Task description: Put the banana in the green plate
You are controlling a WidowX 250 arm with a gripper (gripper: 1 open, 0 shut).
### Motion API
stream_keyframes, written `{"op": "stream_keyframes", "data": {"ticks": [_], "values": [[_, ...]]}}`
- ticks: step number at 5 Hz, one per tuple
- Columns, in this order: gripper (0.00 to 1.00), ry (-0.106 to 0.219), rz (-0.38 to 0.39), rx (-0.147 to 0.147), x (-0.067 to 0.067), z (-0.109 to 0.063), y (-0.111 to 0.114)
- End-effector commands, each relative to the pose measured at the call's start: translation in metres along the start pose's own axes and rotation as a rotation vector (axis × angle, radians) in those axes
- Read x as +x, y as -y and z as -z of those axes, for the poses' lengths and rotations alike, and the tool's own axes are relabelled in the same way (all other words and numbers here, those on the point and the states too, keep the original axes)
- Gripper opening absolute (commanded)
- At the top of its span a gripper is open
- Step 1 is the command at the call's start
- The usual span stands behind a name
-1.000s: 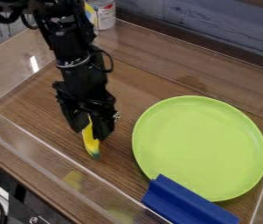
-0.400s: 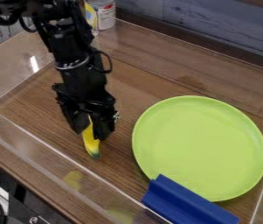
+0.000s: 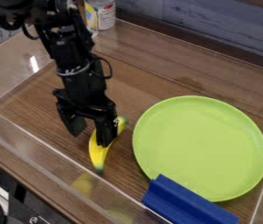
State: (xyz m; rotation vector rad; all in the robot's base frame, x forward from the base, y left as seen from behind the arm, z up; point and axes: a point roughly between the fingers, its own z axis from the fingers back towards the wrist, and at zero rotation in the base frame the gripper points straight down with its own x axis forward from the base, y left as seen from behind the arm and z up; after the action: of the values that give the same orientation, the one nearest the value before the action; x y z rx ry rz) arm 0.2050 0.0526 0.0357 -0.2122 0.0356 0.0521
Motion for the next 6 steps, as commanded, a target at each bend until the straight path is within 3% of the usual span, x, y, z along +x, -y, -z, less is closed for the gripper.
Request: {"op": "stream_keyframes", "data": {"ticks": [1, 2, 3, 5, 6], "values": [[1.00, 0.011, -0.003, 0.014, 0.004, 0.005, -0.002], [1.00, -0.001, -0.011, 0.021, 0.005, 0.012, -0.003], [0.00, -0.009, -0.020, 0.022, 0.006, 0.015, -0.004], [0.00, -0.007, -0.037, 0.011, 0.013, -0.008, 0.012], [0.00, 0.010, -0.030, 0.006, 0.027, -0.028, 0.037]]}}
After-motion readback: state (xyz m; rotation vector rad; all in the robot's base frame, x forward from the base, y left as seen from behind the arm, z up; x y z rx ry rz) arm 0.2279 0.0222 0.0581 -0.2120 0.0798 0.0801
